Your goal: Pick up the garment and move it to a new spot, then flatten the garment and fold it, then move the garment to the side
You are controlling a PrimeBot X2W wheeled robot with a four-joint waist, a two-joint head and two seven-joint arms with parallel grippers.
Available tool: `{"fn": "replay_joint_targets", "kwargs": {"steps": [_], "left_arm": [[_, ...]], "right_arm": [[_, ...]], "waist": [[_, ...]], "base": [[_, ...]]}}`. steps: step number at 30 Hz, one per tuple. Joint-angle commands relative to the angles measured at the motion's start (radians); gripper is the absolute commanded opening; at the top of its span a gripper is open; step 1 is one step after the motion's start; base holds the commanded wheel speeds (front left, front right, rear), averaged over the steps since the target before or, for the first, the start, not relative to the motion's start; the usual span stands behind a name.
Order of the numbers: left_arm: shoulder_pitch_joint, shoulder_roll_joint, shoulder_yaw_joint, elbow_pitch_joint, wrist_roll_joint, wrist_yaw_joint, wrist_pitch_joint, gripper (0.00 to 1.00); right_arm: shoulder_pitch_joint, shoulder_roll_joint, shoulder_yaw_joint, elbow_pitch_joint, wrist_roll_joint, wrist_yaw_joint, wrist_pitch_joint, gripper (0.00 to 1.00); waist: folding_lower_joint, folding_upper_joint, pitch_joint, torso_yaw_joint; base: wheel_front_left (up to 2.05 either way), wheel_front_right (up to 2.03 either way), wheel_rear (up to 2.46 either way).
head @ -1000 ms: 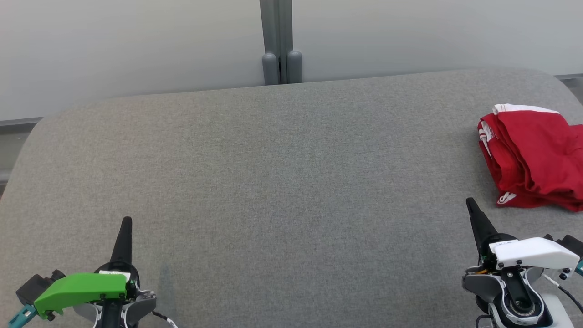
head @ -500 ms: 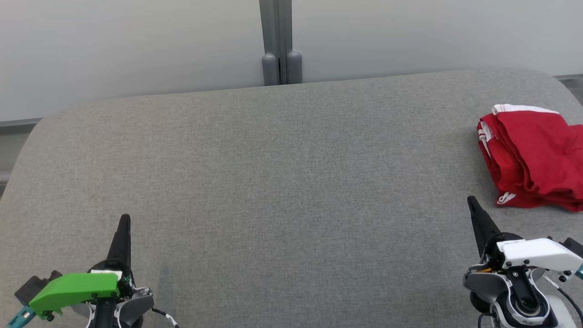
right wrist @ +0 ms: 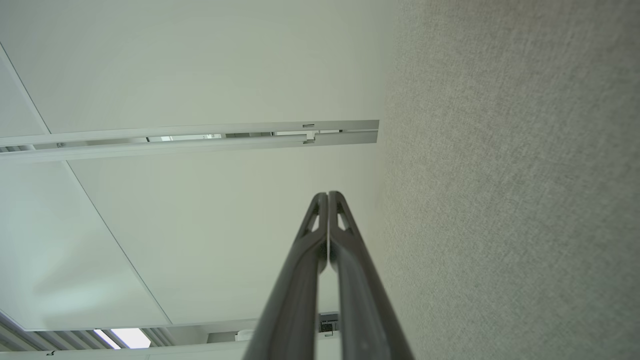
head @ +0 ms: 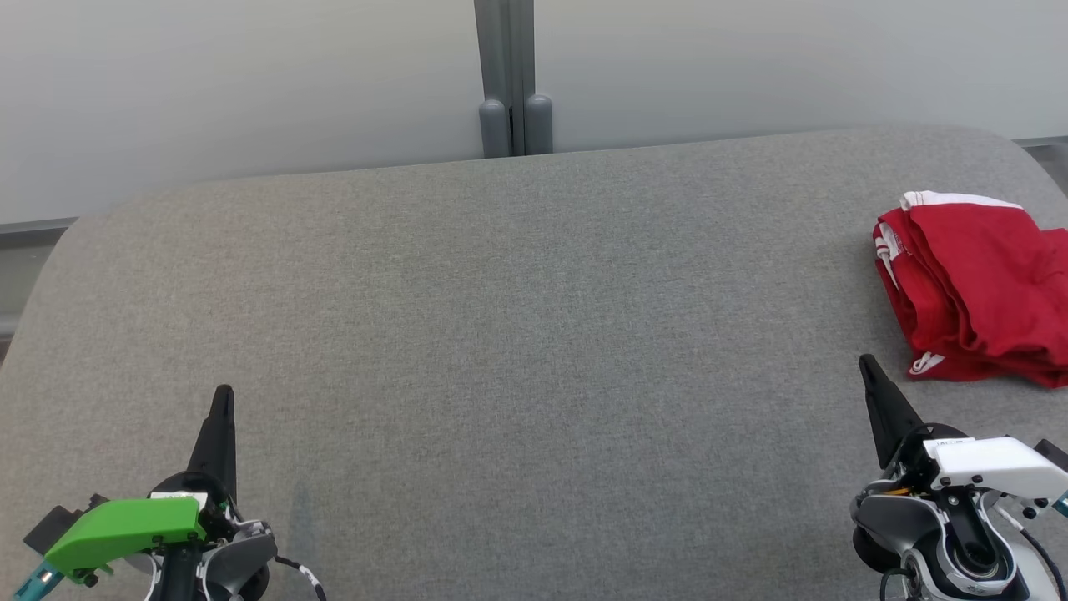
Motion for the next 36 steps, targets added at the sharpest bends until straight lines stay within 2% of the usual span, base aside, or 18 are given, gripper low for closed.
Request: {"fn": "replay_joint_targets", "kwargs": {"steps": [1,36], "left_arm": [[-0.017,0.007,0.005,-0.005,-0.017,-0.006,0.005,0.0],[-0.014,0.007,0.004,-0.004,-0.013,-0.006,0.004,0.0]], "right_arm": [[0.01,0.001,-0.003,-0.008,0.017,0.0,0.004,0.0],[0.009,0.0,-0.002,-0.007,0.015,0.0,0.003,0.0]], "waist": [[0.0,-0.0001,0.0,0.0],[0.0,-0.0001,0.0,0.0]], "base": [[0.0,0.0,0.0],[0.0,0.0,0.0]]}}
